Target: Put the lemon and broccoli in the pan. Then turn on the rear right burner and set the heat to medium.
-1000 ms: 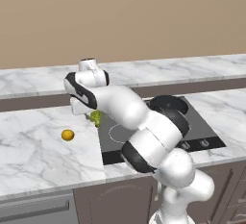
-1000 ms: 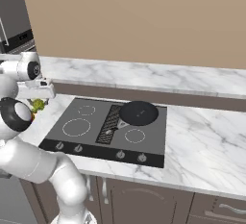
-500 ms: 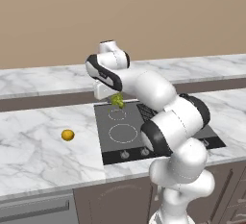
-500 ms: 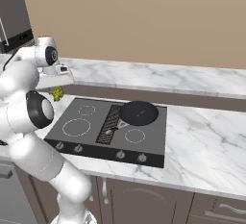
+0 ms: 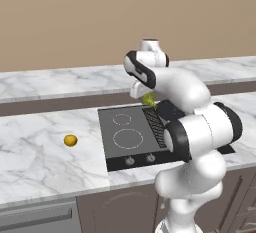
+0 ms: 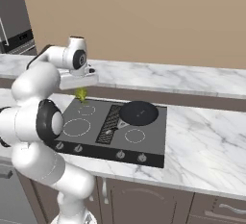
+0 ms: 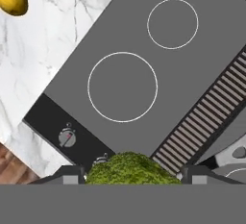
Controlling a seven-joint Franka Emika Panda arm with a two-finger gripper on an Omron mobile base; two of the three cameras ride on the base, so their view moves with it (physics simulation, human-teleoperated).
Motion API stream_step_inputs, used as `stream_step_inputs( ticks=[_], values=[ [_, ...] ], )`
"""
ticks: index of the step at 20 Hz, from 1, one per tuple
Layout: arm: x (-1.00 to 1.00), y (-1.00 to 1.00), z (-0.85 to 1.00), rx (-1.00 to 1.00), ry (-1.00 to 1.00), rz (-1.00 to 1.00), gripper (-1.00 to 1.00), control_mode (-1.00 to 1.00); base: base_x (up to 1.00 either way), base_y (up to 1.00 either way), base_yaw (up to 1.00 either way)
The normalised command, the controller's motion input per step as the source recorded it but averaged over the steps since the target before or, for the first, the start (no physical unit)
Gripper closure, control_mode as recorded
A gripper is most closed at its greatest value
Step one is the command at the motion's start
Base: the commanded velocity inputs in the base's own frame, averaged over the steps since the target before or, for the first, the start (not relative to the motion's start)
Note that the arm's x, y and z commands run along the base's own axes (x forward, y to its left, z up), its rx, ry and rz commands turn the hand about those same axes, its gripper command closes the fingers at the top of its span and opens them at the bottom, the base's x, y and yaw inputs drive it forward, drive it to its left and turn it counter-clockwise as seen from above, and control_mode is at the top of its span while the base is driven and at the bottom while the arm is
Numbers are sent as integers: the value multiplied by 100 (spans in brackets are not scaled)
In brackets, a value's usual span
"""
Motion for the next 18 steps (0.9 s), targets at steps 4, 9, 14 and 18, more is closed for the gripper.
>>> stream_step_inputs(
  ticks=[4,9,14,18],
  values=[
    [5,-98,0,11,-1,1,100,-100,0,0,0],
    [25,-91,0,6,0,0,100,-100,0,0,0],
    [28,-67,0,1,4,0,100,-100,0,0,0],
    [20,-33,-1,0,3,0,100,-100,0,0,0]
  ],
)
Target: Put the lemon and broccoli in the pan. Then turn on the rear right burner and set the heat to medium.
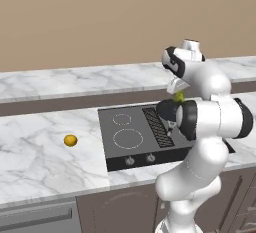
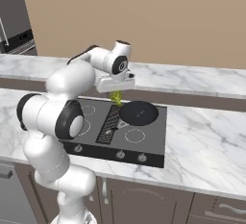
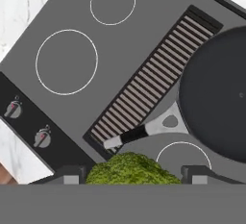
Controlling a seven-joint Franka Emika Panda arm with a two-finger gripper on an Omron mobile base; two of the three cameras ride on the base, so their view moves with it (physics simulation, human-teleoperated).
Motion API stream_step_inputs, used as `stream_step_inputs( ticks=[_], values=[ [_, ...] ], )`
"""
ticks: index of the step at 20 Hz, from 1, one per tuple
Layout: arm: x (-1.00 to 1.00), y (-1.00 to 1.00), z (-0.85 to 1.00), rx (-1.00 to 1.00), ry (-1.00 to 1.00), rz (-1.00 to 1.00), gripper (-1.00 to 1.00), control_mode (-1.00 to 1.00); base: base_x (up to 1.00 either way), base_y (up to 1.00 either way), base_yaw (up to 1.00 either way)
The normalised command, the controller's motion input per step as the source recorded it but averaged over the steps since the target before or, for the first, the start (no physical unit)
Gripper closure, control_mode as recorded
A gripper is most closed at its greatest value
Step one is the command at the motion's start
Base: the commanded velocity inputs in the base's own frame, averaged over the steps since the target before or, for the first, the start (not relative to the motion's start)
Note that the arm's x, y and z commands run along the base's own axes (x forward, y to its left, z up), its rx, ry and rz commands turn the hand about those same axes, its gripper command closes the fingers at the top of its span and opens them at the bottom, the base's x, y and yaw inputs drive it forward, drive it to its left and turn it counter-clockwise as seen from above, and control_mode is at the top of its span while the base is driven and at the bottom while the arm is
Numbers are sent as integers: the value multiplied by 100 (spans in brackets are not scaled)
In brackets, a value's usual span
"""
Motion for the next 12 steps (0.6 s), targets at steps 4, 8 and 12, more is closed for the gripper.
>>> stream_step_inputs(
  ticks=[4,8,12],
  values=[
    [1,-8,-32,0,-3,0,100,-100,0,0,0],
    [7,-5,-46,0,-6,0,100,-100,0,0,0],
    [22,-14,-50,0,-10,-1,100,-100,0,0,0]
  ],
)
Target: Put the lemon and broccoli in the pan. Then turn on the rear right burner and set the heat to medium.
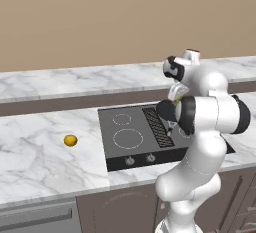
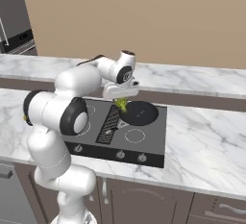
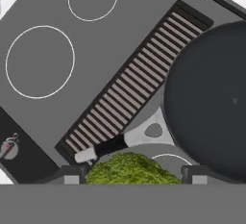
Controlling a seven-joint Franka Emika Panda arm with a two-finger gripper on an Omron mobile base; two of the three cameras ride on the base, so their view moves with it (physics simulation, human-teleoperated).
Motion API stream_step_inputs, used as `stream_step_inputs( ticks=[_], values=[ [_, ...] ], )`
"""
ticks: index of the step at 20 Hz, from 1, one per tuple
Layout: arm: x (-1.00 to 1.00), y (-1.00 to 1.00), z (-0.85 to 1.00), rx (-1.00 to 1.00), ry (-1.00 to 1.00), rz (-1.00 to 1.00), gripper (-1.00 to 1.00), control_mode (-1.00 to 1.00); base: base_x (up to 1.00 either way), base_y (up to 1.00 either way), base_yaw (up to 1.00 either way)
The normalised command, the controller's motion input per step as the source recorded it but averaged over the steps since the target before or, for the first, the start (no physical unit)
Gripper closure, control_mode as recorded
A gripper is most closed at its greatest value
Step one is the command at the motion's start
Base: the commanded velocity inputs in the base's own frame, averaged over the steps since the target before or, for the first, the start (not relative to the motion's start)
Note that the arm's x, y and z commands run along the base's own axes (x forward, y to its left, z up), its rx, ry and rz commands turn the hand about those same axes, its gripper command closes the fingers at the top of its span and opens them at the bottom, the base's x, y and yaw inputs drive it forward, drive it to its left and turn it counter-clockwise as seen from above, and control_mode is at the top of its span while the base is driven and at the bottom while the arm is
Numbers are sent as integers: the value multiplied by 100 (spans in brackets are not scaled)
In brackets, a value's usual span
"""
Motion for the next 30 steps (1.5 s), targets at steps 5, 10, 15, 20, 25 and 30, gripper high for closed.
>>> stream_step_inputs(
  ticks=[5,10,15,20,25,30],
  values=[
    [34,-15,-40,0,-12,-1,100,-100,0,0,0],
    [59,-8,-16,-2,-9,0,100,-100,0,0,0],
    [37,-6,-1,-2,-3,-1,100,-100,0,0,0],
    [13,-17,0,-1,0,-7,100,-100,0,0,0],
    [12,-25,0,-4,0,-26,100,-100,0,0,0],
    [28,-7,-13,-7,0,-27,100,-100,0,0,0]
  ],
)
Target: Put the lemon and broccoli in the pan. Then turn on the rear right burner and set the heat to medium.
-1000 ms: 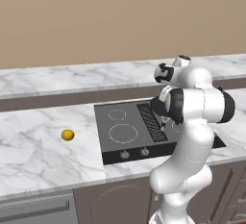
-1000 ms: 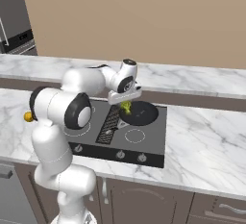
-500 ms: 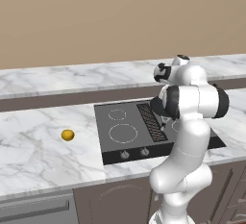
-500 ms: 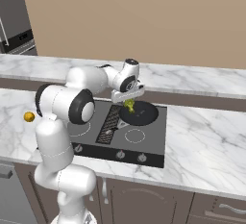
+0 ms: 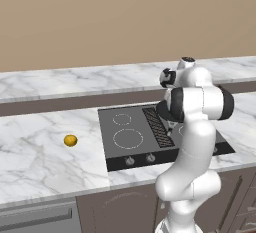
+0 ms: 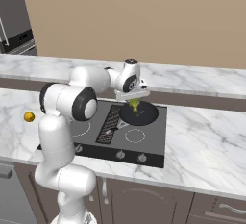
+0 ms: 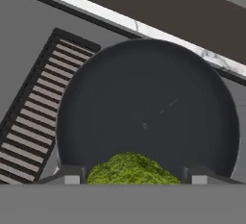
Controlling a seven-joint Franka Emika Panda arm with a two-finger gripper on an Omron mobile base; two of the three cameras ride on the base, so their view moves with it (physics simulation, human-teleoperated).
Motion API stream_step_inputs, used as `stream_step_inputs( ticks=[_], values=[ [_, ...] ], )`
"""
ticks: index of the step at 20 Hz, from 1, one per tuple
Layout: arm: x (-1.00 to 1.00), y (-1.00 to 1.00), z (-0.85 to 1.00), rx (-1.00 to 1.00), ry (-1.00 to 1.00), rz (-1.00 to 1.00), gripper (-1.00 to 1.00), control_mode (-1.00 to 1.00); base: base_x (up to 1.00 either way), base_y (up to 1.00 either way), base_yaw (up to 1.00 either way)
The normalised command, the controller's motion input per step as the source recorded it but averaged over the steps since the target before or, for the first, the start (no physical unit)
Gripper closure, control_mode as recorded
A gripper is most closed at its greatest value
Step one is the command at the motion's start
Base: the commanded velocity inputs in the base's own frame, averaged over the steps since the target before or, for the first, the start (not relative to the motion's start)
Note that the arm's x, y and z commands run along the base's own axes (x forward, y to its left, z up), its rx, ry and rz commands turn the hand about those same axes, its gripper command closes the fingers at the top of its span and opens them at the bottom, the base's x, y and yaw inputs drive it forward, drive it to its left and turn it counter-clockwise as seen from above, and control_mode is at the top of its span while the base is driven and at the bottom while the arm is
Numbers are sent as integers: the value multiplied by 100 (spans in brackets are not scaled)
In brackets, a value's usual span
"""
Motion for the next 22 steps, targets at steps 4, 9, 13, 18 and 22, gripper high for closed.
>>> stream_step_inputs(
  ticks=[4,9,13,18,22],
  values=[
    [28,0,-29,-4,0,-25,100,-100,0,0,0],
    [1,-1,-45,0,0,-19,100,-100,0,0,0],
    [0,-1,-39,0,-1,-14,100,-100,0,0,0],
    [0,0,-23,0,-2,-10,100,-100,0,0,0],
    [4,-6,-14,0,-1,-5,100,-100,0,0,0]
  ],
)
